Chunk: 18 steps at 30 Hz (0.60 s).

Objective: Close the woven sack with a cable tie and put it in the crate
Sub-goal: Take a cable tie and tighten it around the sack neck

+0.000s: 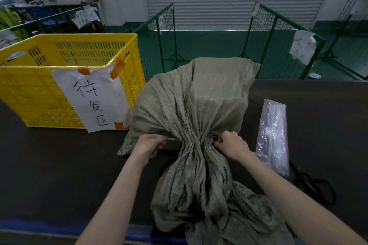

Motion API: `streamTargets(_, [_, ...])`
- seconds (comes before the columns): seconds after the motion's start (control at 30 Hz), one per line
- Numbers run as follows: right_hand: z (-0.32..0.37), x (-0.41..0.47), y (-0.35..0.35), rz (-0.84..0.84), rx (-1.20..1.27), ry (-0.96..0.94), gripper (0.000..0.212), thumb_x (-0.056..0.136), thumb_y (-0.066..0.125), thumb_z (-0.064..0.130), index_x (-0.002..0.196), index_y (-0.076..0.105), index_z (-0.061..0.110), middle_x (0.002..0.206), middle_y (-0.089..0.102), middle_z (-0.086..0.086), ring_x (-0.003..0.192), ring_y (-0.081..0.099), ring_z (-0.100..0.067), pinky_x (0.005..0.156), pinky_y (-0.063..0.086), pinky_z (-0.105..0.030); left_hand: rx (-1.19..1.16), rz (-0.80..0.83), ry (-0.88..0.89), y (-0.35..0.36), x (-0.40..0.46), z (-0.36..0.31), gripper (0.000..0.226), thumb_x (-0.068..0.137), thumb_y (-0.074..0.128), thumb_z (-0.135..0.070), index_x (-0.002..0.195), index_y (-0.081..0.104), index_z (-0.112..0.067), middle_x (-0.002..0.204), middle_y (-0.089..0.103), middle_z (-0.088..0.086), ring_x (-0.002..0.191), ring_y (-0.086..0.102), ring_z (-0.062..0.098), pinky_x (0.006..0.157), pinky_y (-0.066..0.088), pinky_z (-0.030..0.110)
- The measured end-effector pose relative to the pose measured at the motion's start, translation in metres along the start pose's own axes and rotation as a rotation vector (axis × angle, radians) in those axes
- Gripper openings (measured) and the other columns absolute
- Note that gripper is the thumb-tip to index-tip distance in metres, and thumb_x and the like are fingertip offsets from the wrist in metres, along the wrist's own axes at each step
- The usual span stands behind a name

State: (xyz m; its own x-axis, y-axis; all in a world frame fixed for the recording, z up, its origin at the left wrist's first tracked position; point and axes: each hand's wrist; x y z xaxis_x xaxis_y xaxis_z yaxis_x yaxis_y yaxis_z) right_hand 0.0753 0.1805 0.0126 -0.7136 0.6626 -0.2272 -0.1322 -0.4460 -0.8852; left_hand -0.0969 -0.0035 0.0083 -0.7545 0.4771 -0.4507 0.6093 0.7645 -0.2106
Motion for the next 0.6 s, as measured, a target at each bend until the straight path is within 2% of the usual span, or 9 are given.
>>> streamTargets(0.1, [-0.003,0.003,-0.002,0.015,0.037,0.007,0.019,0.087,0.058,0.036,0.082,0.058,0.018,0.101,0.058,-0.012,0.095,0.060,-0.034,0.076,0.046,-0.036,-0.313,-0.134,-0.075,-0.002,0.004,0.007,0.018,0.086,0.066,-0.013,0.069,0.061,-0.015,0.044,0.059,-0.010,0.033,0.044,-0.003,0.039,0.031,0.011])
streamTargets(0.2, [-0.006,0.003,-0.011,0.001,0.025,0.029,0.024,0.084,0.064,0.040,0.078,0.058,0.018,0.091,0.055,-0.007,0.090,0.060,-0.032,0.072,0.046,-0.034,-0.489,-0.281,-0.026,-0.002,0.004,0.008,0.022,0.087,0.065,-0.013,0.066,0.060,-0.012,0.060,0.062,-0.003,0.043,0.049,-0.001,0.039,0.037,0.011])
streamTargets(0.23, [-0.007,0.002,-0.015,-0.013,0.020,0.034,0.026,0.081,0.067,0.041,0.075,0.057,0.018,0.089,0.056,-0.006,0.087,0.060,-0.032,0.070,0.046,-0.034,-0.478,-0.345,0.035,-0.001,0.003,0.006,0.022,0.088,0.064,-0.013,0.067,0.060,-0.010,0.065,0.062,0.001,0.047,0.051,0.001,0.042,0.041,0.013])
streamTargets(0.3, [-0.005,0.001,-0.025,-0.061,0.010,0.042,0.024,0.075,0.073,0.040,0.073,0.058,0.021,0.087,0.058,-0.006,0.086,0.060,-0.031,0.066,0.043,-0.032,-0.374,-0.480,0.198,0.004,-0.001,0.001,0.019,0.090,0.062,-0.017,0.074,0.062,-0.006,0.070,0.064,0.004,0.057,0.056,0.008,0.057,0.048,0.025])
streamTargets(0.37, [-0.001,0.002,-0.038,-0.106,0.022,0.038,0.018,0.071,0.076,0.030,0.070,0.059,0.024,0.088,0.061,-0.006,0.086,0.060,-0.029,0.066,0.043,-0.031,-0.262,-0.547,0.361,0.010,-0.008,-0.009,0.017,0.091,0.060,-0.020,0.079,0.059,-0.008,0.069,0.064,0.003,0.061,0.058,0.012,0.067,0.048,0.031])
streamTargets(0.43, [0.003,0.003,-0.052,-0.105,0.113,0.010,0.015,0.071,0.071,0.014,0.063,0.061,0.023,0.080,0.065,-0.006,0.076,0.064,-0.022,0.063,0.048,-0.028,-0.195,-0.509,0.509,0.017,-0.014,-0.022,0.018,0.092,0.058,-0.021,0.078,0.054,-0.010,0.069,0.063,0.003,0.062,0.060,0.014,0.066,0.048,0.029])
streamTargets(0.53, [0.009,0.001,-0.070,0.021,0.515,-0.012,0.016,0.076,0.061,-0.006,0.069,0.067,0.007,0.063,0.067,-0.013,0.039,0.058,-0.009,0.041,0.043,-0.018,-0.072,-0.424,0.653,0.025,-0.016,-0.041,0.020,0.093,0.057,-0.022,0.076,0.053,-0.012,0.071,0.064,0.005,0.068,0.063,0.021,0.067,0.049,0.033])
streamTargets(0.6, [0.010,-0.001,-0.078,0.088,0.750,-0.017,0.012,0.080,0.059,-0.008,0.076,0.066,0.001,0.063,0.069,-0.014,0.040,0.061,-0.013,0.040,0.042,-0.018,-0.032,-0.364,0.700,0.030,-0.013,-0.052,0.019,0.092,0.057,-0.020,0.076,0.056,-0.011,0.070,0.064,0.007,0.067,0.062,0.021,0.066,0.050,0.034])
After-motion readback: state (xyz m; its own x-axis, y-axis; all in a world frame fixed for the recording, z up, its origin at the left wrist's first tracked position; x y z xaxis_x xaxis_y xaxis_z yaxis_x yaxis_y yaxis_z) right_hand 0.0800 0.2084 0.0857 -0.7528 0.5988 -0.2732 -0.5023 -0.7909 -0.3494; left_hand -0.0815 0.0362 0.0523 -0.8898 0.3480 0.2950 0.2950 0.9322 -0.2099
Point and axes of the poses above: each hand's wrist, its own x-axis towards the middle knuckle, its own y-axis out of the palm, z = x × y
